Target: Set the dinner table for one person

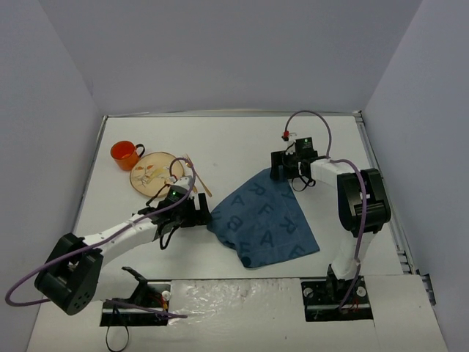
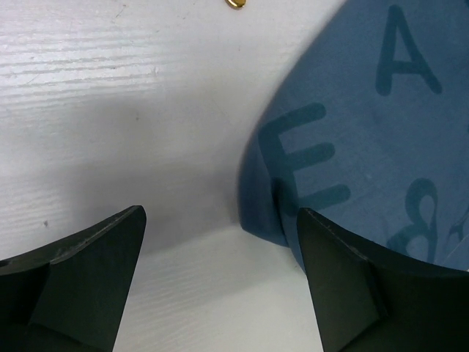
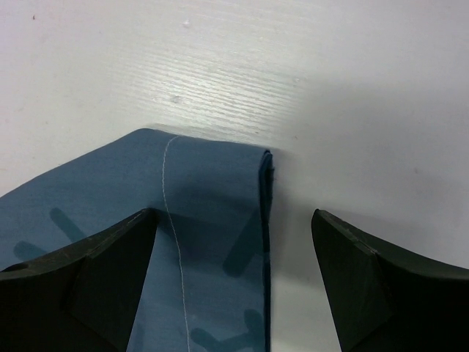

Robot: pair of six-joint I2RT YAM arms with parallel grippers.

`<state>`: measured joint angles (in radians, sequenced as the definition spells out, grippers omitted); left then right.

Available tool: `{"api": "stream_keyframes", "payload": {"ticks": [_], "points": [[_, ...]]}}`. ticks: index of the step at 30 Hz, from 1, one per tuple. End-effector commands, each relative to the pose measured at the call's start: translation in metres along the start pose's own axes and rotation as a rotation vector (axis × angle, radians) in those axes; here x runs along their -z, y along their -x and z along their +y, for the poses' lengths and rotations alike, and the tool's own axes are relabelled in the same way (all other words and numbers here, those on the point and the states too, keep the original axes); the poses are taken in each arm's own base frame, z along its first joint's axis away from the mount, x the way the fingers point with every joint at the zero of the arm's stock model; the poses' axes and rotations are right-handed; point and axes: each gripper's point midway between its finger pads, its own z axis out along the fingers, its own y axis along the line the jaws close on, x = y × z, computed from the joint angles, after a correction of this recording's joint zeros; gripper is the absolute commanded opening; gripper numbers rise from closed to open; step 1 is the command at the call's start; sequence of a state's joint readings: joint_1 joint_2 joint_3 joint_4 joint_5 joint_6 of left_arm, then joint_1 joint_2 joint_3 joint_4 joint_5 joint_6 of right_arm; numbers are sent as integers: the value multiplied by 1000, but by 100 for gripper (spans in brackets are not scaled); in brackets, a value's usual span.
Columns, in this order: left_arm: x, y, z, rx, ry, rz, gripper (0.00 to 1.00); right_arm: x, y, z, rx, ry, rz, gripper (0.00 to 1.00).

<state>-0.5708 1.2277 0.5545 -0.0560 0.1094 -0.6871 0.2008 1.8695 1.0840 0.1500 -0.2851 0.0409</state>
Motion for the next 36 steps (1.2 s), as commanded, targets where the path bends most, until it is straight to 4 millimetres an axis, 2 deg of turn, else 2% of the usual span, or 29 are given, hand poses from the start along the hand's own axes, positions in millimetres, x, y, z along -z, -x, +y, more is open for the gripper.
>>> {"api": "stream_keyframes", "payload": {"ticks": [1, 7, 9, 13, 15, 17, 18, 20, 21, 23, 26, 28, 31, 34, 36], "points": [[-10, 36, -35, -19, -131, -76, 78, -5, 26, 17, 55, 91, -80, 80], [-29, 25, -46, -9, -210, -36, 71, -9, 20, 21, 54, 122, -69, 67], [-35, 20, -49, 5, -232, -20, 67, -10, 24, 24, 57, 140, -76, 57], [-45, 12, -53, 22, -259, 8, 62, 1, 41, 31, 74, 149, -117, 26], [-46, 12, -57, 22, -275, 11, 49, 21, 61, 36, 107, 125, -172, 9], [-46, 14, -62, 18, -288, 9, 33, 43, 81, 41, 158, 90, -229, 0], [-45, 17, -65, 15, -298, 5, 27, 51, 88, 44, 174, 77, -251, 0], [-39, 25, -72, 2, -321, -12, 9, 90, 115, 58, 214, 50, -345, 0], [-33, 31, -76, -10, -329, -27, 0, 101, 120, 60, 218, 41, -369, 0], [-21, 41, -81, -44, -330, -48, 0, 128, 134, 63, 225, 22, -433, 0], [7, 60, -87, -94, -320, -104, 0, 173, 152, 67, 234, 0, -531, 0], [39, 85, -98, -131, -336, -190, 0, 203, 161, 69, 234, -18, -596, 0], [89, 107, -103, -169, -311, -281, 0, 241, 169, 73, 241, -25, -670, 0], [132, 116, -106, -230, -298, -336, 0, 280, 178, 79, 247, -24, -755, 0], [164, 124, -115, -273, -324, -389, 0, 306, 182, 82, 253, -24, -811, 0]]}}
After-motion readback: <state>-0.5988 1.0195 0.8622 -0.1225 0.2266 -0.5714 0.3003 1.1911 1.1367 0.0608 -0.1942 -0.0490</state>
